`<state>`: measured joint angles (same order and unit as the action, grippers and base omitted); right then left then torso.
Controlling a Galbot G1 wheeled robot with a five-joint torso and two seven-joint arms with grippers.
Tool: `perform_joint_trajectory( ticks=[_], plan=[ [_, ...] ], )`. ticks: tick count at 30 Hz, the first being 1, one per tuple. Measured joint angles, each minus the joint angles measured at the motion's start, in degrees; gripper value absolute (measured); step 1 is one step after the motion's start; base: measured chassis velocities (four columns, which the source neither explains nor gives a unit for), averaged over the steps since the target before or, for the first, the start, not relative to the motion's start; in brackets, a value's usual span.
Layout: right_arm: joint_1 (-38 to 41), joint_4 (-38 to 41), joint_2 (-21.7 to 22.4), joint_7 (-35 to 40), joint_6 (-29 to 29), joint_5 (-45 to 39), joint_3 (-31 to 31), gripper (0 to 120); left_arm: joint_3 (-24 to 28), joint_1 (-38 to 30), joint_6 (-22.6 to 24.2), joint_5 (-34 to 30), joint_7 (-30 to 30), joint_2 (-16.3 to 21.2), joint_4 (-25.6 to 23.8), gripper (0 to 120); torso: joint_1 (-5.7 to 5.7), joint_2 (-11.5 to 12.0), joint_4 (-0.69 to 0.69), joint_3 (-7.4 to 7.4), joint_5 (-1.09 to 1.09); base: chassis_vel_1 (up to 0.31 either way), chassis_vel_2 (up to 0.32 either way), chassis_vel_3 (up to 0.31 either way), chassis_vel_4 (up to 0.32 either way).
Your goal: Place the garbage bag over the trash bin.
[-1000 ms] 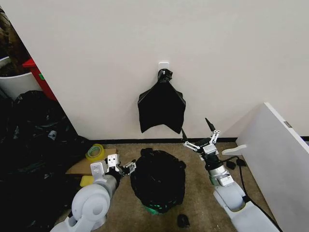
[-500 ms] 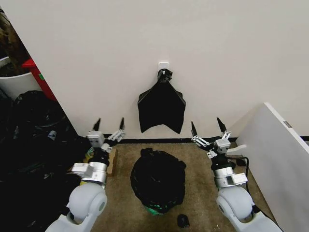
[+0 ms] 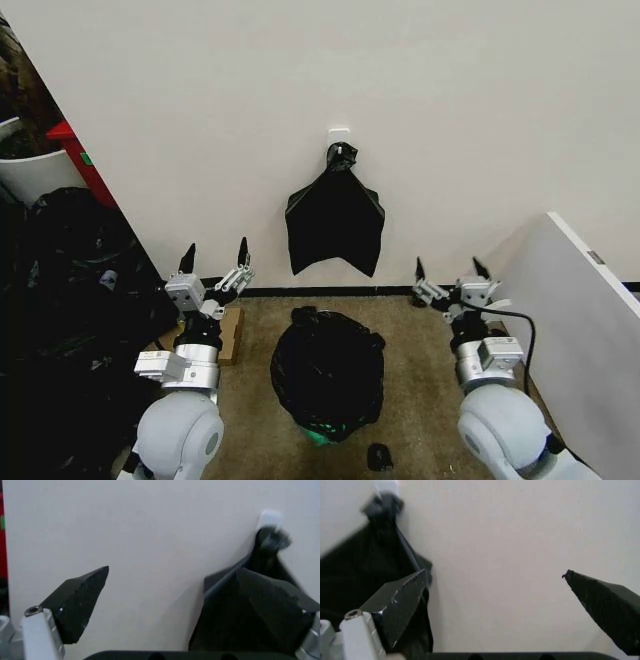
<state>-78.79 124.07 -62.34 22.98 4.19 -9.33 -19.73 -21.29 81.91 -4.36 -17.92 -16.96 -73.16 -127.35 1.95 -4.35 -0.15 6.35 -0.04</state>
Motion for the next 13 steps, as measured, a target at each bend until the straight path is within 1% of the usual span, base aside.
perform_joint_trajectory(
  ticks=[2, 3, 5, 8, 11, 13],
  plan=[
    [0.07, -0.52, -1.88, -2.93, 3.07, 0.59, -0.9, 100, 0.41, -0.27, 0.48, -0.13, -0.08, -0.43, 0.09, 100, 0.0, 0.0, 0.0, 0.0, 0.0, 0.0, 0.0, 0.0, 0.0],
    [0.07, -0.52, -1.88, -2.93, 3.07, 0.59, -0.9, 100, 0.41, -0.27, 0.48, -0.13, -0.08, -0.43, 0.09, 100, 0.0, 0.0, 0.0, 0.0, 0.0, 0.0, 0.0, 0.0, 0.0],
    [1.01, -1.21, -3.08, -5.56, 5.01, 0.85, -1.62, 100, 0.53, -0.14, 0.23, 0.09, 0.18, -1.35, -0.2, 100, 0.0, 0.0, 0.0, 0.0, 0.0, 0.0, 0.0, 0.0, 0.0],
    [1.68, -1.63, -3.54, -6.59, 5.53, 1.35, -1.76, 100, 0.53, 0.73, -0.3, 0.6, 0.34, -2.18, -0.56, 100, 0.0, 0.0, 0.01, 0.0, 0.01, 0.0, 0.0, 0.0, 0.0],
    [2.08, -2.24, -4.84, -7.52, 5.79, 2.8, -1.75, 100, 0.69, 1.68, -0.9, 2.18, 0.74, -4.65, -1.22, 100, 0.0, 0.0, 0.01, 0.0, 0.0, 0.0, 0.0, 0.0, 0.0],
    [2.09, -2.57, -5.19, -7.72, 5.89, 3.1, -1.69, 100, 0.74, 1.83, -1.13, 2.72, 0.88, -5.23, -1.27, 100, 0.0, 0.0, 0.0, 0.0, 0.01, 0.0, 0.0, 0.0, 0.0]
  ],
)
